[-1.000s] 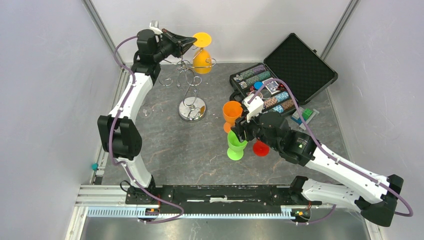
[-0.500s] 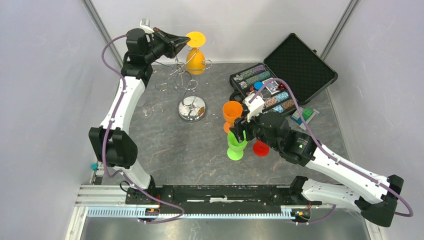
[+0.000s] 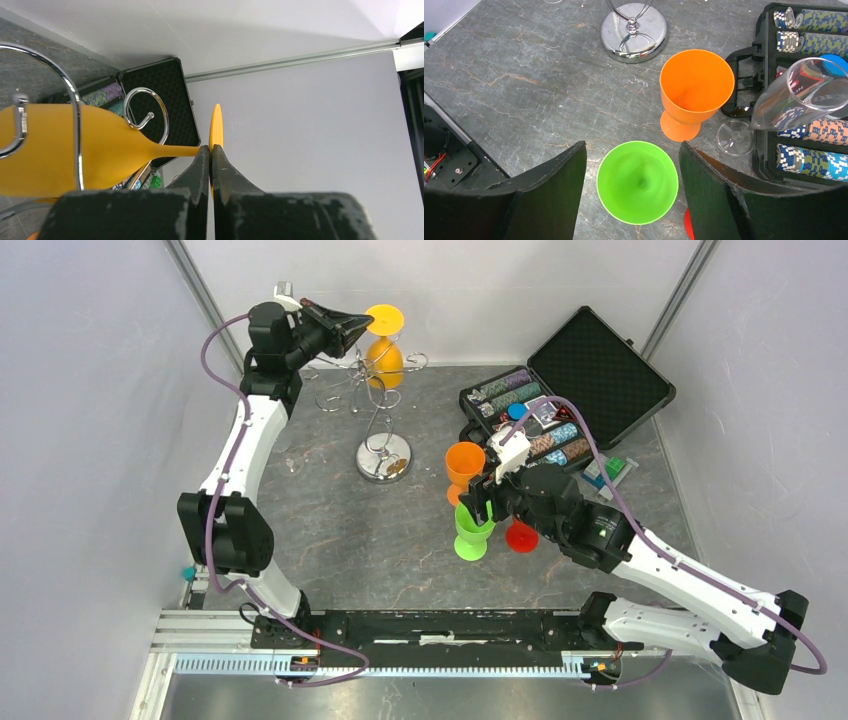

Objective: Take the wine glass off the wine glass rack

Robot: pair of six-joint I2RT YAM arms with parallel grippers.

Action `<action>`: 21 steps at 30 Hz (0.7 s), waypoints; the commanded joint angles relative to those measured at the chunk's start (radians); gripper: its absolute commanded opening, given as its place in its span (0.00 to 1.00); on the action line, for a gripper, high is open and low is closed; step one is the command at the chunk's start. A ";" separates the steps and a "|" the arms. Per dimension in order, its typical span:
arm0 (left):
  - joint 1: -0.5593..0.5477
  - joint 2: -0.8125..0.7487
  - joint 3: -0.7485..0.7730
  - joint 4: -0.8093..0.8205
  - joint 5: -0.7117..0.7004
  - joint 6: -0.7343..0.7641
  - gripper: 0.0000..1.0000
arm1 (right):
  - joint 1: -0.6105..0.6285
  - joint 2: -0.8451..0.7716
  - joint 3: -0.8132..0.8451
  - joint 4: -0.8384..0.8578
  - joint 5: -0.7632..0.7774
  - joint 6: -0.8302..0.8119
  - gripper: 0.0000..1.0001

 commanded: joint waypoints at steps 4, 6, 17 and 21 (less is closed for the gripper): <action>0.032 -0.014 0.004 0.096 -0.012 -0.020 0.02 | -0.004 -0.021 -0.001 0.044 0.012 0.009 0.75; 0.043 -0.006 0.005 0.111 -0.028 -0.017 0.02 | -0.005 -0.025 -0.004 0.044 0.009 0.008 0.78; 0.066 0.049 -0.010 0.317 -0.013 -0.020 0.02 | -0.004 -0.077 -0.043 0.097 0.001 -0.005 0.92; 0.066 0.089 0.007 0.379 -0.004 -0.016 0.02 | -0.005 -0.075 -0.041 0.096 -0.002 -0.007 0.93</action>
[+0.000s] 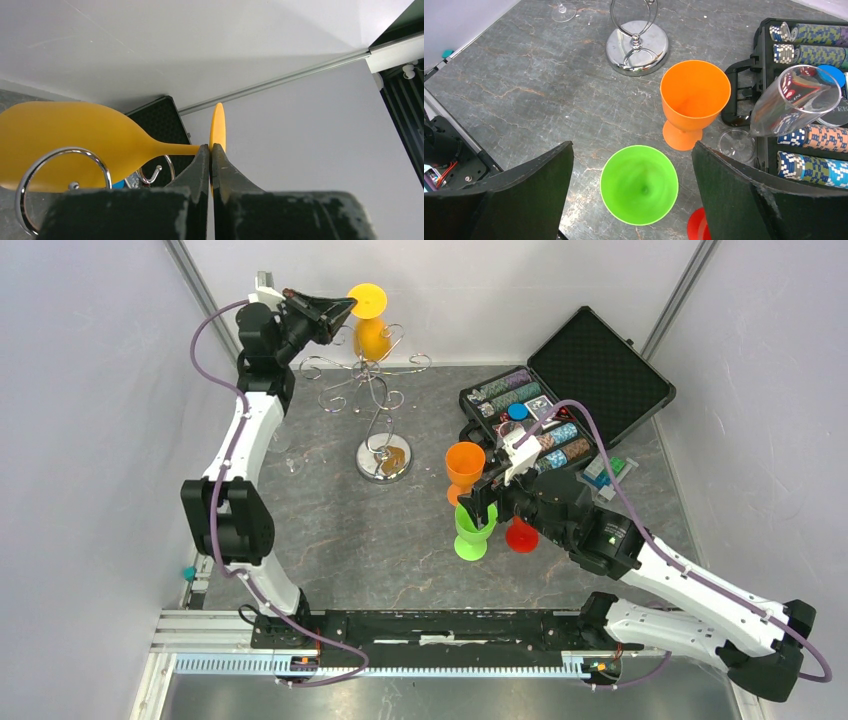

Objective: Take the wine glass off the wine glass rack

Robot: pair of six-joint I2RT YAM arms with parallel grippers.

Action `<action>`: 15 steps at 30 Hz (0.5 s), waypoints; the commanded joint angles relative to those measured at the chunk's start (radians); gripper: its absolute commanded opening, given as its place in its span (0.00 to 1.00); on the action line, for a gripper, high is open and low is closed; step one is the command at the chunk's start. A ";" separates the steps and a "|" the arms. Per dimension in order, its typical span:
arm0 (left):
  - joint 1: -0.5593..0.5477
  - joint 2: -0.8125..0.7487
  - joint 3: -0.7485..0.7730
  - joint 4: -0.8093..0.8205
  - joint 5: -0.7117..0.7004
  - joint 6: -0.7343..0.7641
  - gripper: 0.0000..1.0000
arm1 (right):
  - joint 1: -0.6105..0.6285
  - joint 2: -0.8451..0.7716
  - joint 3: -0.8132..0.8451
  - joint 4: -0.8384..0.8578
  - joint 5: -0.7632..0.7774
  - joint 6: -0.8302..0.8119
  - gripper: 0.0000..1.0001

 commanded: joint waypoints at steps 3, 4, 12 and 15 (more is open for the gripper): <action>0.000 0.050 0.009 0.208 0.012 -0.021 0.02 | -0.005 -0.012 0.000 0.045 0.000 -0.009 0.93; 0.000 0.052 0.007 0.232 0.015 -0.028 0.02 | -0.004 -0.011 0.000 0.046 0.001 -0.010 0.93; -0.001 0.019 0.067 0.332 0.096 0.029 0.02 | -0.004 -0.030 -0.023 0.103 -0.014 -0.023 0.98; -0.001 -0.012 0.077 0.357 0.109 0.006 0.02 | -0.005 -0.045 -0.036 0.133 -0.003 -0.010 0.98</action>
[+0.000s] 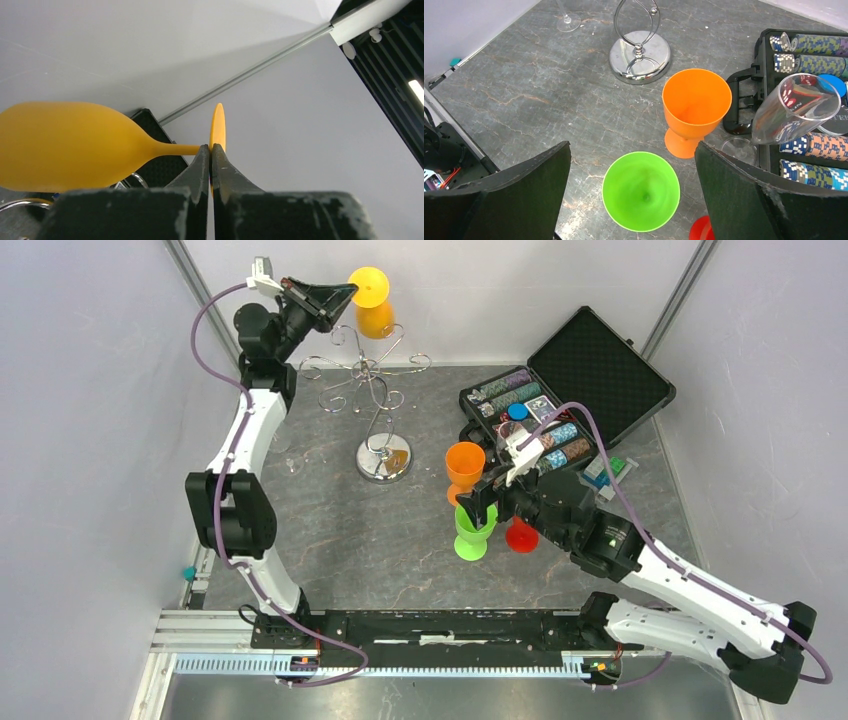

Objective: Take the wine glass off the wine glass rack

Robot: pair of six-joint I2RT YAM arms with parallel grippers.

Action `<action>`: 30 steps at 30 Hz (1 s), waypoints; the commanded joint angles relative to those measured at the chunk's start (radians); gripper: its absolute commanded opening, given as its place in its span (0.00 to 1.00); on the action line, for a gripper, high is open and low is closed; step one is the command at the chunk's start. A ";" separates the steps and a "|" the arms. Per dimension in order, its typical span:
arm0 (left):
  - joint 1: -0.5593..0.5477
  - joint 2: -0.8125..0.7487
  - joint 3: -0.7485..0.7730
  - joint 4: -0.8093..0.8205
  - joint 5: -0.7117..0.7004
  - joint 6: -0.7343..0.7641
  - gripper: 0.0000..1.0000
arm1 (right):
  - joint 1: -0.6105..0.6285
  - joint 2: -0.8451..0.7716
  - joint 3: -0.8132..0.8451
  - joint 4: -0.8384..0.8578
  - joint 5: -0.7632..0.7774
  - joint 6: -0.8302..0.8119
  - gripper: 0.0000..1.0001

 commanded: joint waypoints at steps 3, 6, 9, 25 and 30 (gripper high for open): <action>-0.001 -0.095 0.060 0.177 0.077 -0.074 0.02 | -0.005 -0.052 -0.031 0.129 0.006 0.023 0.98; -0.001 -0.129 0.040 0.277 0.086 -0.204 0.02 | -0.004 -0.075 -0.059 0.210 -0.005 0.056 0.98; -0.002 -0.176 0.020 0.345 0.085 -0.335 0.02 | -0.005 -0.084 -0.070 0.328 -0.031 0.082 0.98; -0.026 -0.653 -0.430 0.351 0.012 -0.825 0.02 | -0.005 0.033 -0.138 1.081 -0.072 0.299 0.98; -0.046 -0.789 -0.560 0.367 -0.009 -0.921 0.02 | -0.005 0.095 -0.135 1.193 -0.057 0.334 0.98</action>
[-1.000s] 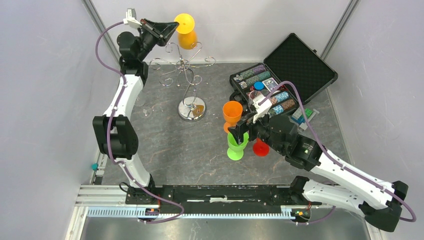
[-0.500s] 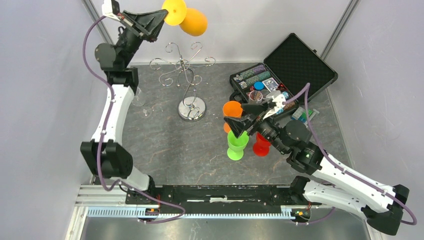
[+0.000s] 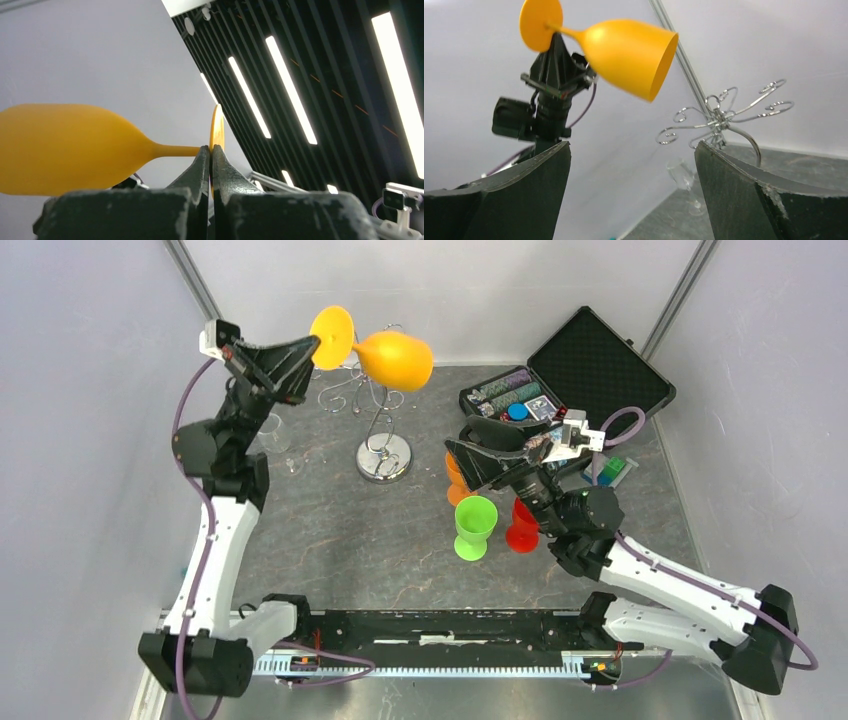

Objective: Take the wine glass off the wine glass rack

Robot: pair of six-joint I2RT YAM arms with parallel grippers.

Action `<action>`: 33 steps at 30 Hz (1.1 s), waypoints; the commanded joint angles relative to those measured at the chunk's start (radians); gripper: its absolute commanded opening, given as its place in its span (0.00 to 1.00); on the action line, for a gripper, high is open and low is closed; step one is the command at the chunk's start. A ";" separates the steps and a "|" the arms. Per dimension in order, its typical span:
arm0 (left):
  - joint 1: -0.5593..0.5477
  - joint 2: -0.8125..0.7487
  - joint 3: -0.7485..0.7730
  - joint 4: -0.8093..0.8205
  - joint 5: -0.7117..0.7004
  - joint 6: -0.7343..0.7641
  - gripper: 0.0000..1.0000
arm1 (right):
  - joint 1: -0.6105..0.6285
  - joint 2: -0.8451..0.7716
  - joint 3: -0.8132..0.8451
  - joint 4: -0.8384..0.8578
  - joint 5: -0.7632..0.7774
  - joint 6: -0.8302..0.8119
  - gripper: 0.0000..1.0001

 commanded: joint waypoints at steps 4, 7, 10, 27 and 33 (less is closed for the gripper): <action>-0.049 -0.142 -0.117 0.071 -0.047 -0.237 0.02 | -0.004 0.097 0.065 0.211 -0.062 0.021 0.98; -0.060 -0.179 -0.137 0.061 -0.050 -0.243 0.02 | -0.005 0.148 0.115 0.233 -0.125 0.018 0.98; -0.068 -0.210 -0.159 0.050 -0.051 -0.249 0.02 | -0.005 0.191 0.151 0.286 -0.210 0.006 0.98; -0.102 -0.276 -0.188 -0.049 -0.073 -0.220 0.10 | -0.010 0.254 0.116 0.660 -0.508 0.082 0.01; -0.102 -0.283 -0.184 -0.075 -0.073 -0.139 0.34 | -0.011 0.219 0.085 0.640 -0.496 0.056 0.00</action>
